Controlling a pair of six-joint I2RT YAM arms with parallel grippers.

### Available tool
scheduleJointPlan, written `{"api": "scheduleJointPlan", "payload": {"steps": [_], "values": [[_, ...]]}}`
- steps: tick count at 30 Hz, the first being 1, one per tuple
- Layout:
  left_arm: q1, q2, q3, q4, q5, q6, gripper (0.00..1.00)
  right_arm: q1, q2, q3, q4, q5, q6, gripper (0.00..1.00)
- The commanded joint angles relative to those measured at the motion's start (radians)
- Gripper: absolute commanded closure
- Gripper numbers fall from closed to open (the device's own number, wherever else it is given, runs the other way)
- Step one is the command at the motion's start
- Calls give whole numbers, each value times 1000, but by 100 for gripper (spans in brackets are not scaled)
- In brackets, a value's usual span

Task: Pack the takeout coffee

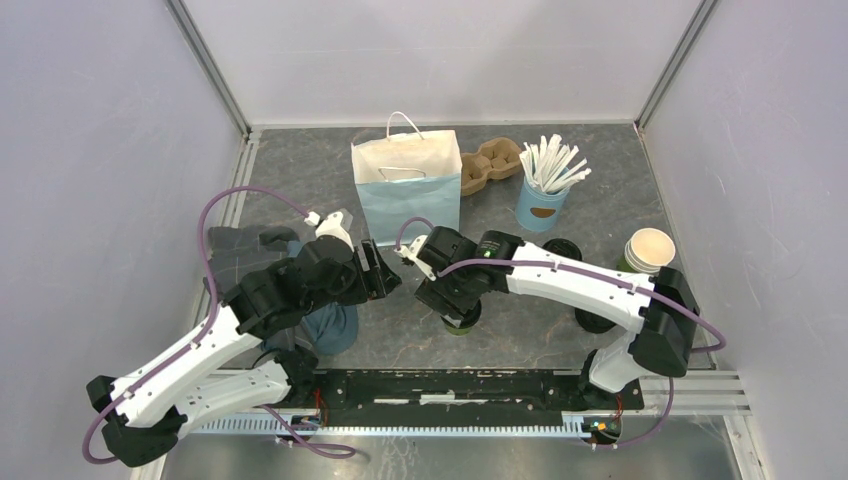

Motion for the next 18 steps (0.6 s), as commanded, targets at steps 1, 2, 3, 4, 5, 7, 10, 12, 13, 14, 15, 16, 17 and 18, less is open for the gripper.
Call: {"api": "scheduleJointPlan", "payload": {"steps": [1, 2, 3, 4, 5, 7, 10, 12, 13, 14, 15, 16, 17, 18], "values": [[-3, -5, 7, 6, -22, -26, 21, 8, 15, 50, -25, 31, -3, 23], [-4, -7, 6, 5, -23, -27, 21, 11, 17, 52, -29, 39, -5, 24], [-3, -8, 5, 6, -24, -27, 21, 16, 21, 56, -34, 49, -6, 24], [-3, -11, 4, 5, -24, -29, 21, 21, 24, 60, -39, 59, -5, 24], [-3, -12, 3, 6, -24, -30, 21, 25, 27, 63, -42, 67, -6, 23], [-3, -13, 1, 5, -22, -30, 21, 35, 32, 68, -51, 86, -6, 22], [-3, -15, 0, 5, -22, -32, 21, 48, 38, 68, -59, 109, -6, 21], [-3, -16, 0, 5, -22, -33, 21, 55, 42, 63, -58, 116, -6, 20], [-3, -17, 0, 6, -23, -34, 21, 57, 42, 58, -57, 123, -5, 20], [-3, -17, 1, 6, -22, -35, 21, 60, 43, 54, -57, 124, -6, 19], [-3, -18, 1, 7, -22, -35, 21, 63, 43, 49, -54, 127, -6, 19], [-3, -18, 1, 7, -22, -35, 21, 64, 45, 47, -54, 131, -6, 19], [-4, -20, 1, 6, -22, -35, 21, 65, 43, 45, -53, 134, -7, 19], [-3, -21, 0, 5, -23, -36, 21, 65, 44, 42, -53, 138, -7, 19]]}}
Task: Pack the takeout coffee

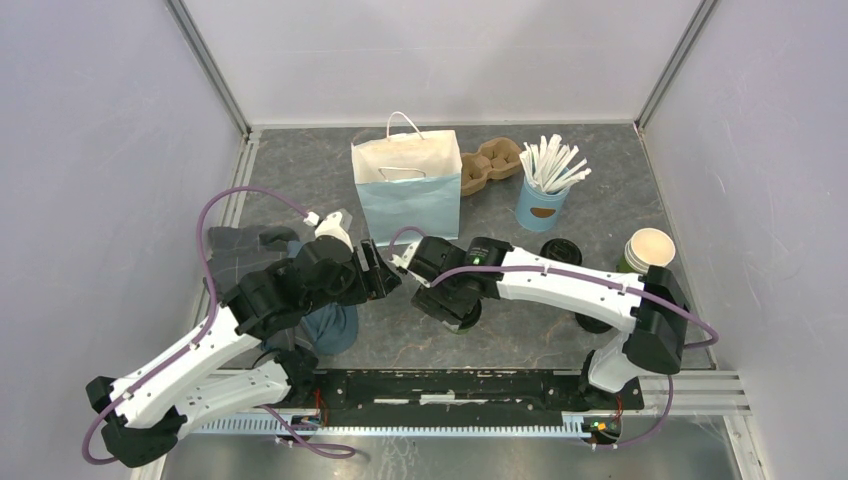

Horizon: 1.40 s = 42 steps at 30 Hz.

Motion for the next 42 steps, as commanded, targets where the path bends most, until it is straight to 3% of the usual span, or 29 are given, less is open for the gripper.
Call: {"api": "scheduleJointPlan", "payload": {"steps": [1, 7, 13, 20, 22, 24, 27, 31, 34, 42], "values": [[-3, -18, 0, 7, -22, -37, 21, 8, 6, 6, -10, 51, -5, 18], [-3, -26, -3, 7, -24, -46, 21, 9, 0, -28, 9, 56, 0, 20], [-3, -13, 36, 3, -43, -73, 16, 8, -47, -25, 31, 105, 7, 27], [20, 155, 335, -92, -112, -61, 12, -30, -252, -33, 73, 172, 6, 31], [85, 259, 486, -182, -128, 7, 12, -69, -324, -39, 82, 187, 6, 32], [226, 372, 608, -238, -71, 95, 15, -115, -378, -38, 82, 200, 1, 32], [432, 458, 734, -222, 46, 213, 17, -183, -438, -35, 85, 217, -20, 34], [578, 596, 893, -218, 91, 286, 20, -218, -463, 14, 75, 262, -40, 34], [635, 707, 992, -222, 79, 327, 25, -227, -461, 75, 71, 284, -50, 34], [641, 959, 1148, -240, 99, 452, 30, -230, -422, 214, 64, 320, -89, 34]]}}
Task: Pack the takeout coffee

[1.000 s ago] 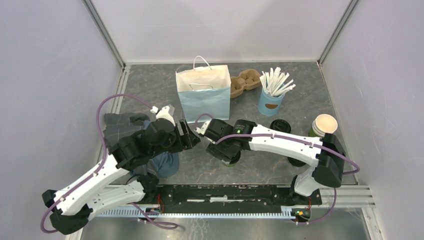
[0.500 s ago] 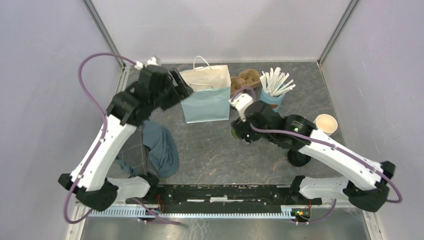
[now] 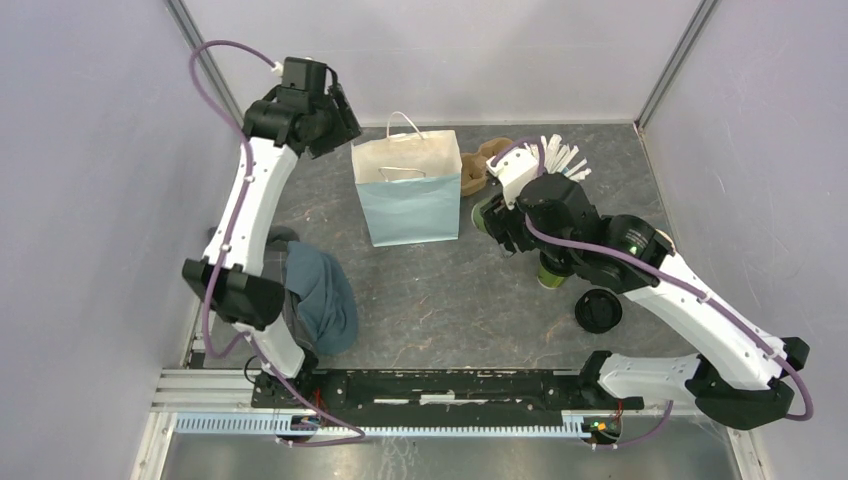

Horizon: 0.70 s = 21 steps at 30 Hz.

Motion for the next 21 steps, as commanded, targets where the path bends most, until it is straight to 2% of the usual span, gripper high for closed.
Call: {"api": "scheduleJointPlan", "payload": {"steps": [1, 7, 10, 13, 15, 21], "values": [[-5, 73, 53, -34, 4, 123, 32, -3, 14, 99, 9, 68, -41, 34], [-24, 58, -59, 13, -27, 166, 38, -3, 41, 192, 17, 104, -130, 34], [-44, 92, -50, 22, -47, 197, 46, -2, 68, 233, 22, 99, -188, 34], [-62, 129, -16, 30, -71, 225, 56, -3, 100, 267, 40, 96, -240, 34], [-69, 138, -7, 47, -92, 250, 67, -3, 113, 278, 73, 102, -267, 35], [-90, 110, -35, 149, -72, 294, 88, -3, 123, 237, 244, 48, -382, 40]]}}
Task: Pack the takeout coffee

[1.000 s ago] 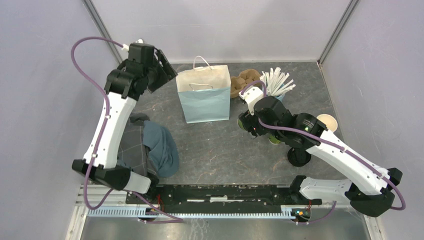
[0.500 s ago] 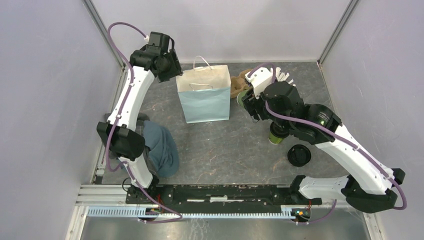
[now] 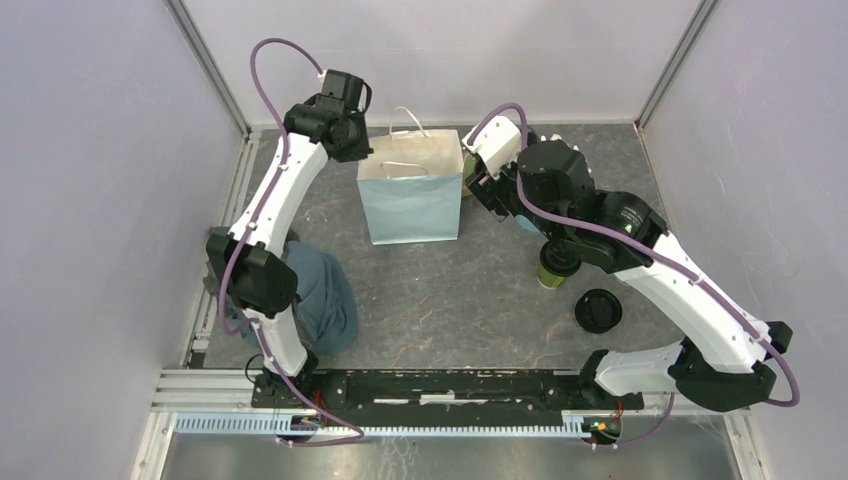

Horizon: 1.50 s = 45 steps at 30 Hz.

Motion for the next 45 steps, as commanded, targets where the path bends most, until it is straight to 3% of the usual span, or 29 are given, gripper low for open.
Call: {"api": "scheduleJointPlan", "payload": {"steps": [1, 5, 11, 18, 24, 30, 35, 41, 45], "values": [[-24, -49, -4, 144, -1, 93, 90, -4, -9, -14, 178, -41, -126, 40], [-47, -163, -164, 290, 24, 99, 96, -4, -17, -53, 210, -114, -207, 41], [-61, -431, -555, 541, 56, 83, 98, -1, -39, -81, 187, -345, -246, 43], [-65, -704, -907, 794, 47, 76, 98, 67, -31, -91, 185, -373, -174, 45], [-68, -816, -1048, 922, 45, 68, 98, 82, -42, -102, 189, -375, -144, 44], [-66, -906, -1197, 1080, 64, 58, 98, 81, -92, -266, 278, -453, -190, 43], [-67, -933, -1245, 1129, 95, 56, 98, 82, -55, -279, 320, -467, -208, 44], [-67, -940, -1272, 1150, 121, 53, 98, 123, 111, -107, 221, -265, -262, 48], [-68, -939, -1273, 1150, 138, 57, 98, 146, 128, -92, 249, -115, -282, 48]]}}
